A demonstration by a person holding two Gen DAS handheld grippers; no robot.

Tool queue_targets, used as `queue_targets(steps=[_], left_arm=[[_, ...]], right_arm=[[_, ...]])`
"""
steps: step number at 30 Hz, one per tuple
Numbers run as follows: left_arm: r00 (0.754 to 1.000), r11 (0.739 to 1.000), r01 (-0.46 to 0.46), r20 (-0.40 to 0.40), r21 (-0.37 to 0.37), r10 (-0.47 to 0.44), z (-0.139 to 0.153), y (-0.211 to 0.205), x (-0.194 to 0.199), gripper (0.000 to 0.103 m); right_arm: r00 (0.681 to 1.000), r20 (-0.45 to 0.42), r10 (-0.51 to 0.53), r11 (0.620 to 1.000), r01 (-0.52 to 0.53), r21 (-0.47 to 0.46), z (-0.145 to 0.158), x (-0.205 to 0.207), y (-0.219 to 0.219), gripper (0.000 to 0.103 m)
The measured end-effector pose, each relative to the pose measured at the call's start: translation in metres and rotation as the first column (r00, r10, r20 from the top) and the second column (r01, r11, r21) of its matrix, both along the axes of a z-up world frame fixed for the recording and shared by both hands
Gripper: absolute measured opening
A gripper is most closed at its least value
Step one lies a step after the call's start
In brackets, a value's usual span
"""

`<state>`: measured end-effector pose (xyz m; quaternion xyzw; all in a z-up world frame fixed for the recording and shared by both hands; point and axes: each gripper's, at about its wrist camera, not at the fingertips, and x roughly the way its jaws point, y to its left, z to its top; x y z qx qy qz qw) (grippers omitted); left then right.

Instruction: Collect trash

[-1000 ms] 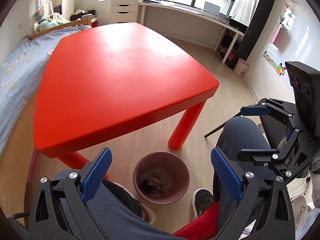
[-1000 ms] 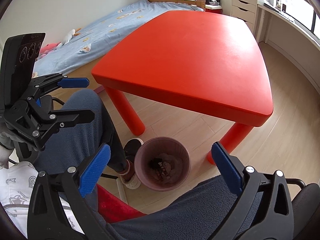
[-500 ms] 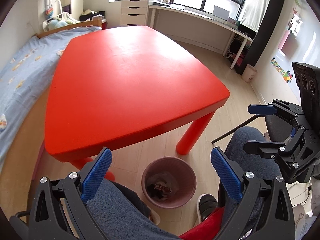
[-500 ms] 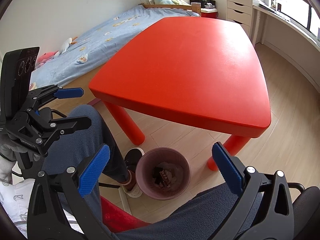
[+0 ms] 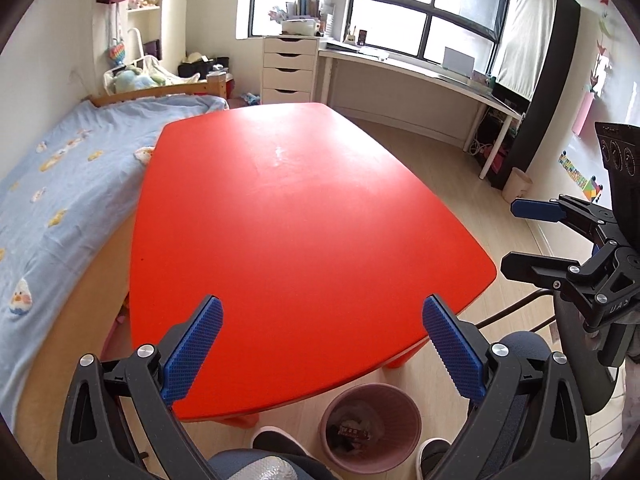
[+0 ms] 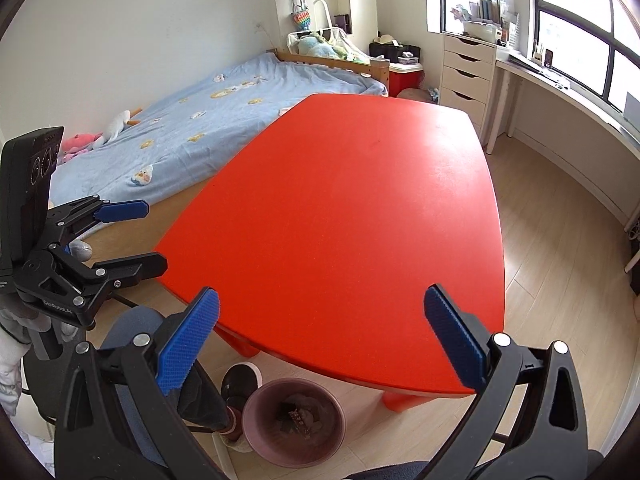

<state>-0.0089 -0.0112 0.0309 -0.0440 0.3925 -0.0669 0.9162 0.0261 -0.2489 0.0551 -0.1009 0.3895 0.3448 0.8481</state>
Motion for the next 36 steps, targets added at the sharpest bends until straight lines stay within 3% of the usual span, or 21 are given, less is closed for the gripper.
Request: queue_targets(steps=[6, 10, 36], left_arm=[[0.998, 0.997, -0.058, 0.011, 0.050, 0.058, 0.004, 0.008, 0.010, 0.097], [0.998, 0.998, -0.059, 0.013, 0.025, 0.058, 0.006, 0.013, 0.012, 0.097], [0.997, 0.996, -0.071, 0.023, 0.050, 0.070, 0.010, 0.017, 0.010, 0.097]], right_arm=[[1.000, 0.009, 0.008, 1.000, -0.008, -0.004, 0.002, 0.013, 0.009, 0.100], [1.000, 0.014, 0.008, 1.000, -0.008, 0.001, 0.005, 0.019, 0.009, 0.100], [1.000, 0.022, 0.002, 1.000, -0.002, -0.005, 0.006, 0.020, 0.006, 0.100]])
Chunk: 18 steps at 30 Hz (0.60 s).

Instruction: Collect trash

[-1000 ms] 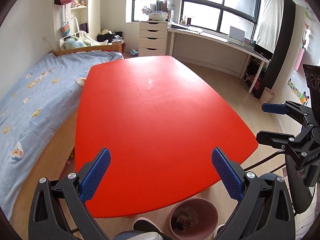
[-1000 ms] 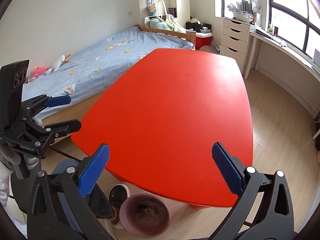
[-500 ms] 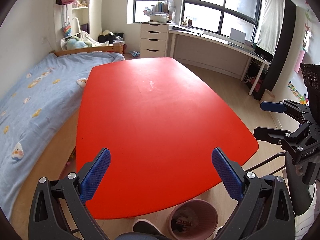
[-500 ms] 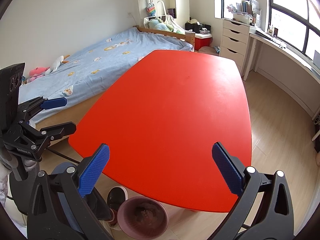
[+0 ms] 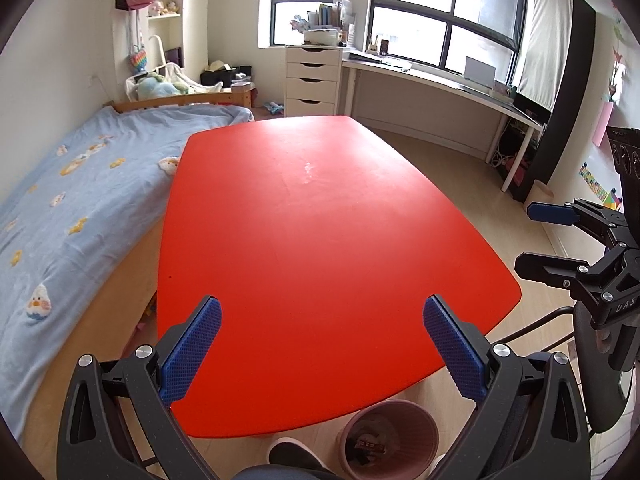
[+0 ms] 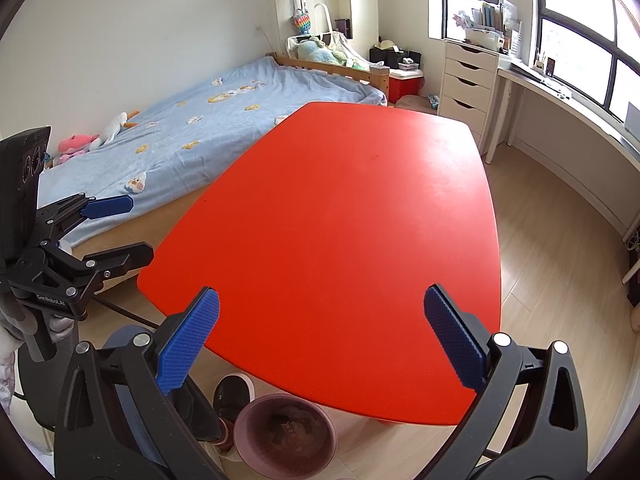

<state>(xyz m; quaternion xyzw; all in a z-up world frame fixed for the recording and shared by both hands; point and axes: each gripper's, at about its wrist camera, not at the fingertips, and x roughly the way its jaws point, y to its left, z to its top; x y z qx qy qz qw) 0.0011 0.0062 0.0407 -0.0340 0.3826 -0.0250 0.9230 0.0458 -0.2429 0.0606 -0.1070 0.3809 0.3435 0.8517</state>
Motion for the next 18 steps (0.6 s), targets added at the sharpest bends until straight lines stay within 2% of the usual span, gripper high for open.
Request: queue_targets(steps=[18], left_arm=[[1.000, 1.000, 0.002, -0.009, -0.008, -0.002, -0.0031, 0.0005, 0.0010, 0.097]], right_arm=[[1.000, 0.002, 0.000, 1.000, 0.000, 0.000, 0.0000, -0.0005, -0.0010, 0.100]])
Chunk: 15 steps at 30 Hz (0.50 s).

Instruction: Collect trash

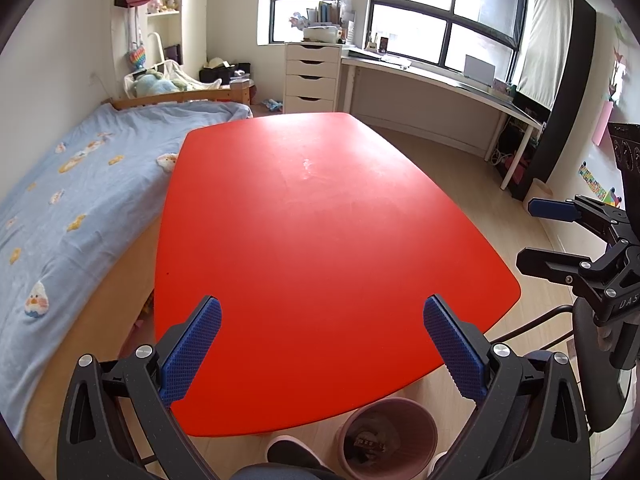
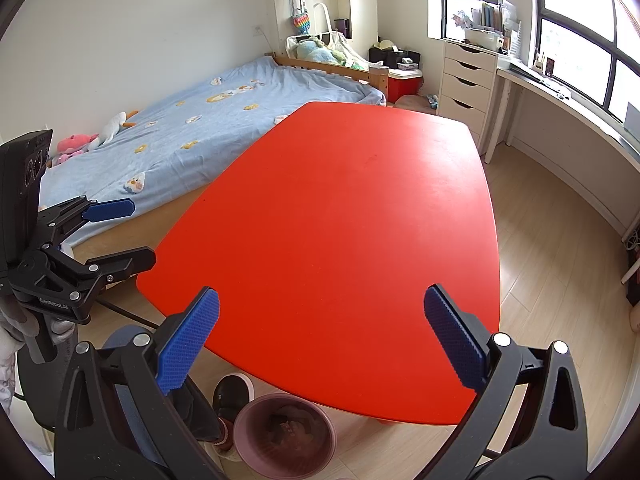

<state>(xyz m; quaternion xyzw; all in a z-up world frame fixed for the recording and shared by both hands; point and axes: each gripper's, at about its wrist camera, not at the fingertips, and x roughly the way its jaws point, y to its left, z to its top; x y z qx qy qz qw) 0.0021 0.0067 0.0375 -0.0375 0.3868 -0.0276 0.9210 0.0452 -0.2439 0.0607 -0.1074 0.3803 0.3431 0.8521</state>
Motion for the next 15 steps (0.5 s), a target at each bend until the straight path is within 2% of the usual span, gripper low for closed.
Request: queue_targets(steps=[15], left_arm=[[1.000, 1.000, 0.003, 0.015, 0.020, -0.004, -0.0007, -0.0024, 0.0030, 0.097]], right_arm=[[1.000, -0.001, 0.000, 1.000, 0.000, 0.000, 0.0005, 0.0005, -0.0004, 0.100]])
